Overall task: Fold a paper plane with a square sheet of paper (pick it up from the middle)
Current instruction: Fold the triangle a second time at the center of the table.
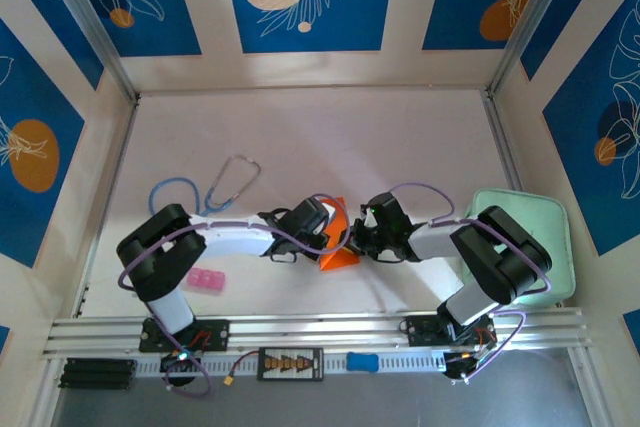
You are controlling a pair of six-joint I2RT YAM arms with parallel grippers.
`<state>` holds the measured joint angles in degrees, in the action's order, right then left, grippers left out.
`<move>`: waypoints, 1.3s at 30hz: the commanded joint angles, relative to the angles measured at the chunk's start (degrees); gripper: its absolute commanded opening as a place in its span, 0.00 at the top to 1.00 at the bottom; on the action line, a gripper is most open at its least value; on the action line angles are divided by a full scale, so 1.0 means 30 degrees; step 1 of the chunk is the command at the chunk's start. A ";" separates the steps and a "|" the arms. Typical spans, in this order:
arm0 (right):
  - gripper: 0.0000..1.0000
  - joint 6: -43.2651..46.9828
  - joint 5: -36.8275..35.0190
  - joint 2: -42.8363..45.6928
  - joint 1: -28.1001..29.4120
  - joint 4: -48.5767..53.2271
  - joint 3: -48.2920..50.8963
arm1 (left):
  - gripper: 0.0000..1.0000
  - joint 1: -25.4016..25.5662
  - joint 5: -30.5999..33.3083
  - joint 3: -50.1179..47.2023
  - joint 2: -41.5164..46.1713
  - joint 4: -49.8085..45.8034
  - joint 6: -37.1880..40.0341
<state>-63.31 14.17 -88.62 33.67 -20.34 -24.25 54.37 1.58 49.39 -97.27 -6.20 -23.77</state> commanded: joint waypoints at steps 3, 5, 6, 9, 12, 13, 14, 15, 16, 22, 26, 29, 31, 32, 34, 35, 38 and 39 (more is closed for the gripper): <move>1.00 -0.0196 -0.0621 -0.0432 -0.0092 0.1535 0.0599 | 0.67 -0.0198 0.0490 0.1034 0.1763 -0.2712 -0.0132; 1.00 -0.0227 -0.0627 -0.0431 -0.0102 0.1535 0.0593 | 0.63 -0.0192 0.0403 0.1173 0.2382 -0.3215 -0.0306; 1.00 -0.0227 -0.0623 -0.0438 -0.0120 0.1539 0.0591 | 0.63 -0.0193 0.0250 0.1163 0.2658 -0.3320 -0.0462; 1.00 -0.0225 -0.0634 -0.0435 -0.0150 0.1506 0.0562 | 0.69 -0.0114 -0.1206 0.1018 0.3462 -0.3007 -0.1214; 1.00 -0.0225 -0.0623 -0.0431 -0.0157 0.1533 0.0558 | 0.85 -0.0047 -0.3838 0.0794 0.3570 -0.1804 -0.2045; 1.00 -0.0225 -0.0623 -0.0438 -0.0178 0.1582 0.0548 | 0.89 -0.0003 -0.4770 0.0820 0.3377 -0.1384 -0.2326; 1.00 -0.0226 -0.0623 -0.0416 -0.0169 0.1594 0.0551 | 0.92 0.0012 -0.5631 0.0894 0.3086 -0.1039 -0.2588; 1.00 -0.0225 -0.0623 -0.0406 -0.0178 0.1594 0.0544 | 0.95 0.0019 -0.6292 0.0988 0.2842 -0.0830 -0.2819; 1.00 -0.0211 -0.0624 -0.0402 -0.0179 0.1622 0.0569 | 0.98 0.0025 -0.6774 0.1068 0.2465 -0.0655 -0.3092; 1.00 -0.0237 -0.0638 -0.0403 -0.0163 0.1680 0.0527 | 1.00 0.0041 -0.7983 0.0980 0.0892 0.0206 -0.3998; 1.00 -0.0171 -0.0682 -0.0352 -0.0204 0.1781 0.0500 | 1.00 0.0071 -0.7735 0.0915 0.0362 -0.0044 -0.4188; 1.00 -0.0199 -0.0653 -0.0343 -0.0208 0.1784 0.0532 | 1.00 0.0056 -0.7166 0.0716 0.0268 -0.0146 -0.4236; 1.00 -0.0195 -0.0652 -0.0339 -0.0201 0.1786 0.0499 | 1.00 0.0061 -0.6900 0.0564 0.0230 -0.0103 -0.4303; 1.00 -0.0212 -0.0652 -0.0343 -0.0186 0.1794 0.0539 | 1.00 0.0070 -0.6803 0.0558 0.0152 -0.0124 -0.4289; 1.00 -0.0198 -0.0638 -0.0345 -0.0197 0.1806 0.0500 | 1.00 0.0058 -0.6737 0.0505 -0.0013 -0.0048 -0.4264; 1.00 -0.0198 -0.0624 -0.0347 -0.0206 0.1797 0.0498 | 1.00 0.0055 -0.6724 0.0475 -0.0134 -0.0044 -0.4265; 1.00 -0.0197 -0.0601 -0.0352 -0.0206 0.1781 0.0510 | 1.00 0.0066 -0.6691 0.0255 -0.0438 0.0046 -0.4308; 1.00 -0.0200 -0.0637 -0.0372 -0.0207 0.1797 0.0532 | 1.00 0.0057 -0.6631 0.0123 -0.0475 0.0094 -0.4324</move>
<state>-63.35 14.20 -88.62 33.36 -20.32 -24.25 54.43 -19.16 51.20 -97.49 -6.24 -36.16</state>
